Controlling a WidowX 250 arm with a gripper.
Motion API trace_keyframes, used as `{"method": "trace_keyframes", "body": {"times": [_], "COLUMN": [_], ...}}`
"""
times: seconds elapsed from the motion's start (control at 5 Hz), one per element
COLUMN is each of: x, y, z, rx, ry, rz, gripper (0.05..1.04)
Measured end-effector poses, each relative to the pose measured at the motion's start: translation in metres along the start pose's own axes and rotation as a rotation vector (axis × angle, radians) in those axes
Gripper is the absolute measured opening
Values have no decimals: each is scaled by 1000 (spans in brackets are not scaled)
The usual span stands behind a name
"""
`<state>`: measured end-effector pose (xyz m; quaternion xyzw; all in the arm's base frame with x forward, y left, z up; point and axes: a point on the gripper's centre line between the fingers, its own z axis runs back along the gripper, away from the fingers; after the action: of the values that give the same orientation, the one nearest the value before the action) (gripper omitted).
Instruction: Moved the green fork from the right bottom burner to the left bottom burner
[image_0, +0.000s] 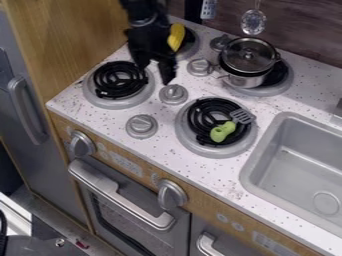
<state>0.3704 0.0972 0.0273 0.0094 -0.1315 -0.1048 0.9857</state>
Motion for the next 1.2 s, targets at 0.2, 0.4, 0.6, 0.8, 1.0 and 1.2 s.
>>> {"method": "trace_keyframes", "body": {"times": [0.2, 0.4, 0.6, 0.8, 1.0, 1.2], "x": [18, 26, 21, 10, -4, -14], "y": [-33, -72, -95, -107, -113, -115], "z": [3, 1, -8, -21, -43, -56], "rx": [-11, -24, -22, -52, -83, -93], "ry": [-19, 10, 82, 152, 224, 272], "rz": [-107, -200, -175, -101, -30, -7], "gripper": [999, 999, 999, 999, 999, 999]}}
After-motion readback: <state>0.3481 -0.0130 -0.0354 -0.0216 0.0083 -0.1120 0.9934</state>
